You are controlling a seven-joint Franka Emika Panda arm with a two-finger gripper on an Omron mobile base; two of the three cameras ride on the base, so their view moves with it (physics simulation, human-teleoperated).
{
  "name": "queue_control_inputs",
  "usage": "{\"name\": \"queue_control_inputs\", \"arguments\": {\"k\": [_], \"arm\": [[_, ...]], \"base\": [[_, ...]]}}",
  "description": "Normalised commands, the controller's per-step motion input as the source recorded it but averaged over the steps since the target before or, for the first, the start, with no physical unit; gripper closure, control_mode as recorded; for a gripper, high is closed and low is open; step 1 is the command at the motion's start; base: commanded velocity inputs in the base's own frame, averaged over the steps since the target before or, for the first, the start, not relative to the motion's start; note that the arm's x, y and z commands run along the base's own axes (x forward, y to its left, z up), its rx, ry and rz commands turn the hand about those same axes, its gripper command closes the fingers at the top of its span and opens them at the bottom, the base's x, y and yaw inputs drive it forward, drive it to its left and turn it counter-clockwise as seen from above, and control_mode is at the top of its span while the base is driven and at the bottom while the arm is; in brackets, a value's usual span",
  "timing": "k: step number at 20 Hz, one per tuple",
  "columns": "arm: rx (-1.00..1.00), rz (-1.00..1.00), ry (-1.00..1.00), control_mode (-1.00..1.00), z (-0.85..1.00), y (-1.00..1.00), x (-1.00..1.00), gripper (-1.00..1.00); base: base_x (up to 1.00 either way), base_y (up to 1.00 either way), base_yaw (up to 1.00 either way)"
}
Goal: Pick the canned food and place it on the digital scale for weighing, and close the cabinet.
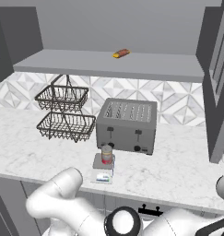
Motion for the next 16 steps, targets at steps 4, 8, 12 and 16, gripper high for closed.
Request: {"name": "queue_control_inputs", "arguments": {"k": [4, 8, 12, 16], "arm": [[-0.23, 0.0, -0.06, -1.0, 0.71, 0.72, -0.2, -1.0], [-0.26, 0.0, -0.04, -1.0, 0.66, 0.77, -0.23, -1.0], [-0.19, -0.02, -0.01, -1.0, 0.61, 0.68, -0.16, -1.0], [-0.1, -0.11, -0.01, -1.0, 0.57, 0.95, -0.18, -1.0]], "base": [[0.0, 0.0, 0.0], [0.0, 0.0, 0.0], [0.0, 0.0, 0.0], [0.0, 0.0, 0.0]]}}
